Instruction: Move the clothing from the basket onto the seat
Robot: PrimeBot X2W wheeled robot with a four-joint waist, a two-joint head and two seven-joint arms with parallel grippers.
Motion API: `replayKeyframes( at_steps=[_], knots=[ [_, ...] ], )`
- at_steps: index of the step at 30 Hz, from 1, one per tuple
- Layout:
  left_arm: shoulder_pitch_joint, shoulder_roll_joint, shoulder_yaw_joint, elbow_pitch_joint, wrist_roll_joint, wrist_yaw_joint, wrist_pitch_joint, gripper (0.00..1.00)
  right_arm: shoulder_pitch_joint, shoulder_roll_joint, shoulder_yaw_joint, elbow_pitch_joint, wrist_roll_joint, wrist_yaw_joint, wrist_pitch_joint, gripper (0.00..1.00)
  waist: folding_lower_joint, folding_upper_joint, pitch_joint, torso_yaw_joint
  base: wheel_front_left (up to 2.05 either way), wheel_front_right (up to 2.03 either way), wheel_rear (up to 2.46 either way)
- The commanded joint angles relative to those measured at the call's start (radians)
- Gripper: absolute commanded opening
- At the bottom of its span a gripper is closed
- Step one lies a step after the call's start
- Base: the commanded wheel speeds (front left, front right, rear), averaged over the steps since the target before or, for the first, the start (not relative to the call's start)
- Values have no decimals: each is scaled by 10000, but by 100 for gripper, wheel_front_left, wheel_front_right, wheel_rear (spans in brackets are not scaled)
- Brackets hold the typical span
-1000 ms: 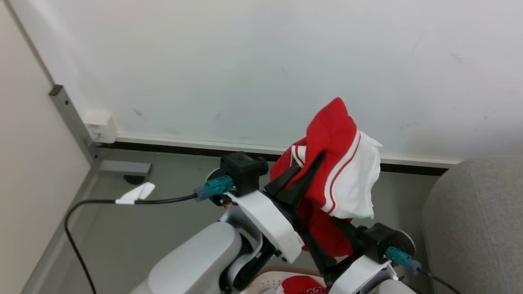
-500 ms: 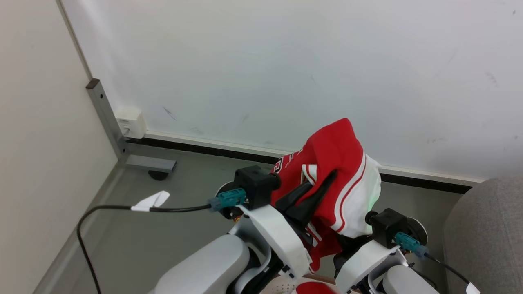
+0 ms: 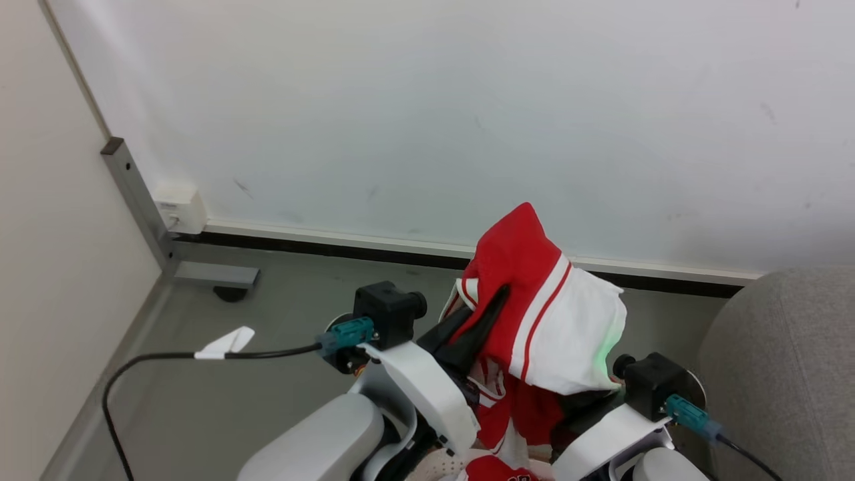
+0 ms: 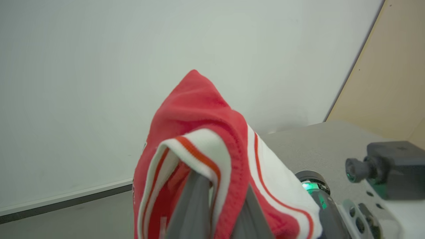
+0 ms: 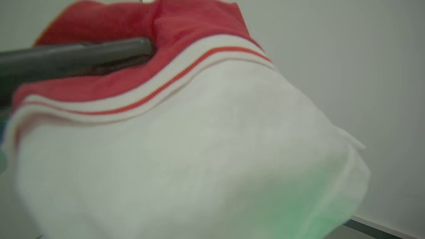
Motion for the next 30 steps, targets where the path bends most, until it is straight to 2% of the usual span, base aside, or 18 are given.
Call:
replayKeyframes(
  at_steps=[1, 2, 8, 13, 30],
  knots=[
    [144, 43, -14, 33, -109, -32, -47, 64, 96, -30, -68, -92, -47, -21, -20, 0, 0, 0, 32, -76, 0, 0, 0],
    [192, 59, -28, 37, -109, -19, -79, 100, 157, -30, -195, -145, -76, -21, -20, 0, 0, 0, 52, -120, 0, 0, 0],
    [388, 19, -131, -73, -101, -76, -286, 100, 476, -29, -1268, -535, -441, -21, -20, 0, 0, 0, 216, -422, 0, 0, 0],
    [560, 172, -295, -215, 131, -180, -503, 100, 658, -27, -1975, -930, -704, -21, -20, 0, 0, 0, 395, -974, 0, 0, 0],
    [794, 576, -518, -622, 1184, -503, -1145, 100, 1220, -125, -3585, -1941, -1310, -21, -20, 0, 0, 0, 1075, -3829, 0, 0, 0]
  ],
)
